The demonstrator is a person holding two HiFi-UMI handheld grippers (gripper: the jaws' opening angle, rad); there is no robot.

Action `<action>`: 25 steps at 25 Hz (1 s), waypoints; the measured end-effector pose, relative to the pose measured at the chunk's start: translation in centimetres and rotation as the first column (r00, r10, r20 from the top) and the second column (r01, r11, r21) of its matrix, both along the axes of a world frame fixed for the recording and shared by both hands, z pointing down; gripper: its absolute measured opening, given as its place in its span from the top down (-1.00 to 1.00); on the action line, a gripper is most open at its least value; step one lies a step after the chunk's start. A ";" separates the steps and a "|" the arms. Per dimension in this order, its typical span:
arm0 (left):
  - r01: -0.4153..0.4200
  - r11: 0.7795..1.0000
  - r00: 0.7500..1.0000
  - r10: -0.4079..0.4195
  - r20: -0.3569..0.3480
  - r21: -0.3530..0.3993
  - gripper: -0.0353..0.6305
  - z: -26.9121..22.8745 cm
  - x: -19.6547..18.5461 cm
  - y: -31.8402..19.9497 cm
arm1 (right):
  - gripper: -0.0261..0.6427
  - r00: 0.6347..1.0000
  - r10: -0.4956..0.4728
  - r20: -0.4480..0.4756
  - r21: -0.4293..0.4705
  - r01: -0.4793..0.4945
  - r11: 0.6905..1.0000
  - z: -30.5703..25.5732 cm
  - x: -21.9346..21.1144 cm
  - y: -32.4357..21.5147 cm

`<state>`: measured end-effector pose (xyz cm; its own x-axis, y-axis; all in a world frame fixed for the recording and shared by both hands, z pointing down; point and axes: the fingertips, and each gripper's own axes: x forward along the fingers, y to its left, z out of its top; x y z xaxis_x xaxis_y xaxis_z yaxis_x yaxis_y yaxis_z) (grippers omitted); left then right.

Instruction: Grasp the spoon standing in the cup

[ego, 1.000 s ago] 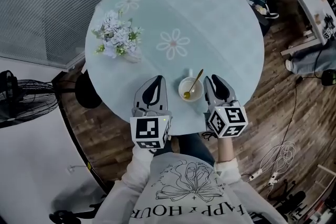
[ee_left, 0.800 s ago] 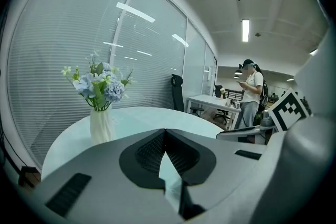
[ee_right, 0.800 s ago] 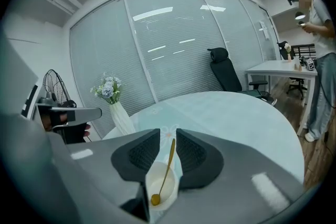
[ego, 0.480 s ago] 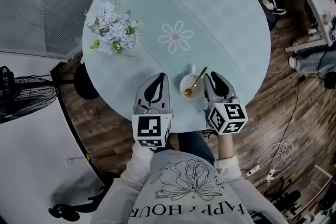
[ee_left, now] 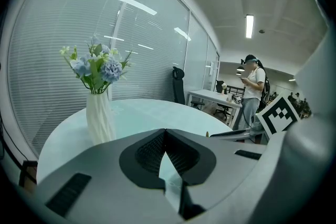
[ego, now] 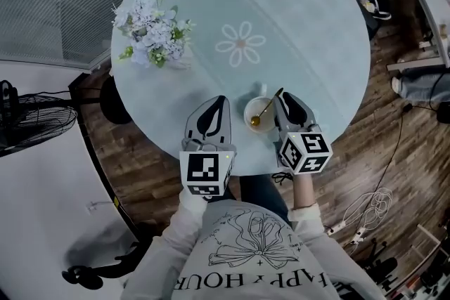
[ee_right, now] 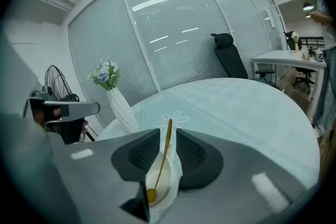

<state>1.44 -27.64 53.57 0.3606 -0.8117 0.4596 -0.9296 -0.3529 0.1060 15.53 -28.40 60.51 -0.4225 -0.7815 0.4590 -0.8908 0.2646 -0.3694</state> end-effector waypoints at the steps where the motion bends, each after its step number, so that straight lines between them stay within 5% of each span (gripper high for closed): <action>1: 0.000 1.000 1.000 0.000 0.000 -0.002 0.88 0.1 -0.1 0.0 | 0.61 1.000 -0.001 0.001 -0.002 0.001 1.000 0.2 -0.1 -0.1; 25: 0.012 1.000 1.000 -0.012 -0.009 -0.004 0.88 0.0 -1.4 0.7 | 0.88 0.999 -0.018 0.028 0.022 0.017 1.000 -0.4 -1.7 0.1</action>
<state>0.09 -26.89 53.58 0.3547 -0.8144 0.4593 -0.9329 -0.3411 0.1158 13.81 -28.29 60.07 -0.4489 -0.7836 0.4294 -0.8751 0.2884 -0.3885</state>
